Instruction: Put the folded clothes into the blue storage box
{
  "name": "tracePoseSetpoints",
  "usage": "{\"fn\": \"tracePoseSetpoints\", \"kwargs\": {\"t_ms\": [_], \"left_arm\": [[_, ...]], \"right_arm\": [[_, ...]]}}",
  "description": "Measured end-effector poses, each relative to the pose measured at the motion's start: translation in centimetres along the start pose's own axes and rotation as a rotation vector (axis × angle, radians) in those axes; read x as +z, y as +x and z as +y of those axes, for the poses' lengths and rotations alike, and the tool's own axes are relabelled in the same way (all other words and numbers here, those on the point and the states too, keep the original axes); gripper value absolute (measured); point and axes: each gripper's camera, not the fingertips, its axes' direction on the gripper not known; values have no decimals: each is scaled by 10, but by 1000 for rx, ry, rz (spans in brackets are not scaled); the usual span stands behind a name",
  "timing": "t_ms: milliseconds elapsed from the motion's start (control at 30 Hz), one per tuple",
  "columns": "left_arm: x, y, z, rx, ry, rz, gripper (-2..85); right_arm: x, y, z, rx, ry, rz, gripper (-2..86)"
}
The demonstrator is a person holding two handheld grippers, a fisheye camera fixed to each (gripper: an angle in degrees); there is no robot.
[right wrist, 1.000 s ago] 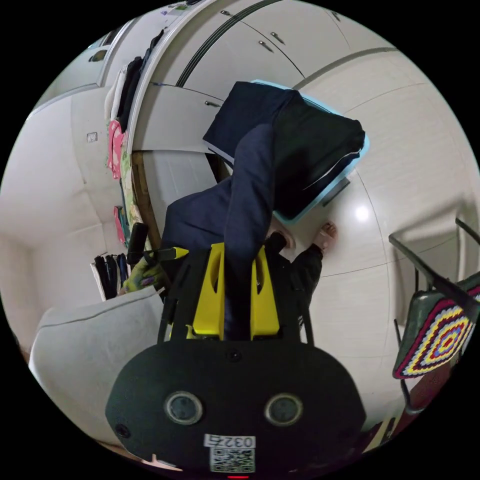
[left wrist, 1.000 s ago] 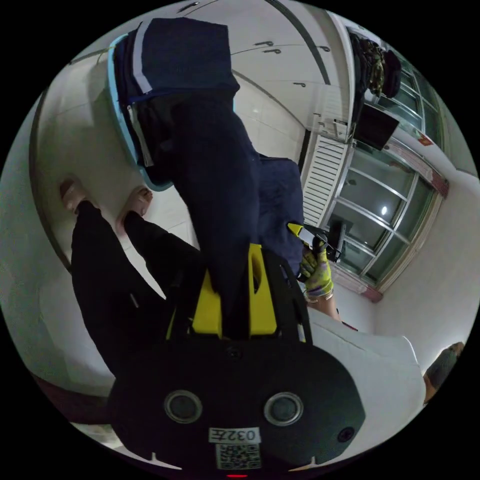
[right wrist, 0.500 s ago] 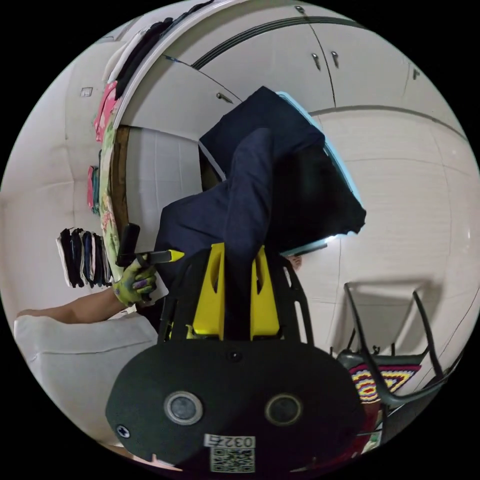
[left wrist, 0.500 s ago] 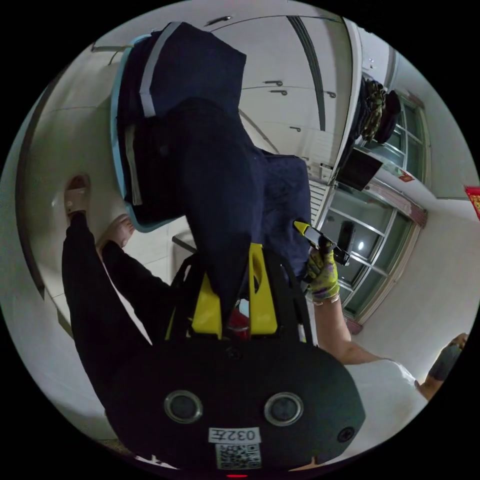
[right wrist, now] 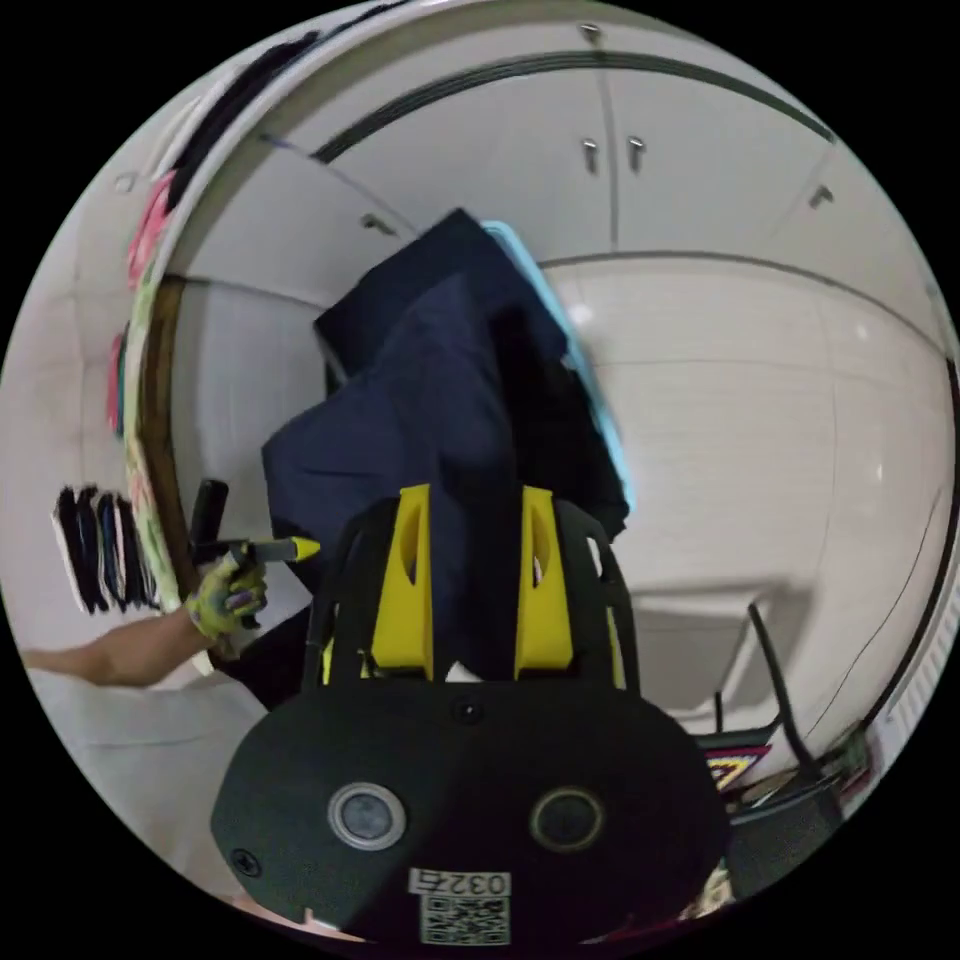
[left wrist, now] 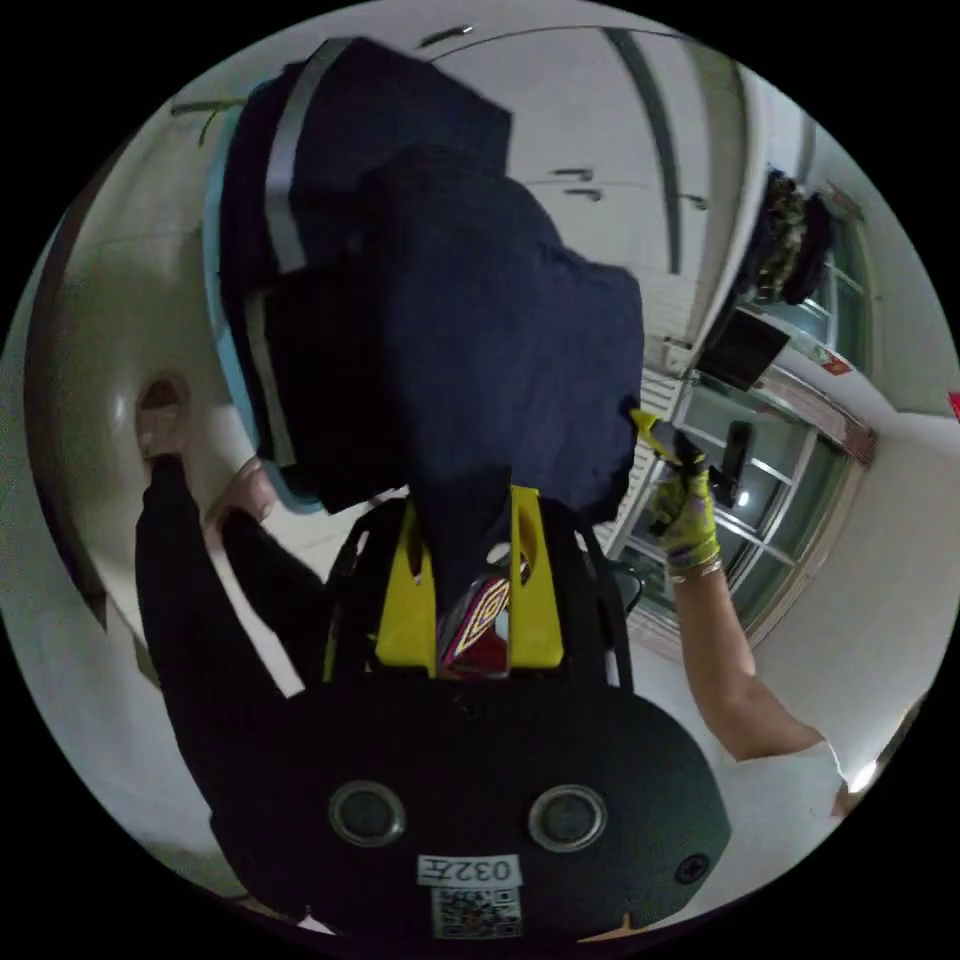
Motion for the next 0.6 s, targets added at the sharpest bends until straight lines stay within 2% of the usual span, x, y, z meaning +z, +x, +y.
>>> {"fn": "tracePoseSetpoints", "kwargs": {"t_ms": [67, 133, 233, 500, 600], "left_arm": [[21, -41, 2, -79, -104, -54, 36], [25, -59, 15, -71, -141, -11, 11], [23, -65, 40, -39, -168, -54, -1], [12, -42, 95, 87, -187, -118, -12], [-2, -29, 126, 136, -123, -125, -10]], "right_arm": [[-3, 39, 11, 136, 56, -54, 89], [-7, 52, 31, 186, 97, -135, 73], [-3, 48, 74, 184, 75, -140, 65], [-1, 20, 201, 203, 61, -319, 51], [-9, 7, 232, 172, 57, -375, 48]]}}
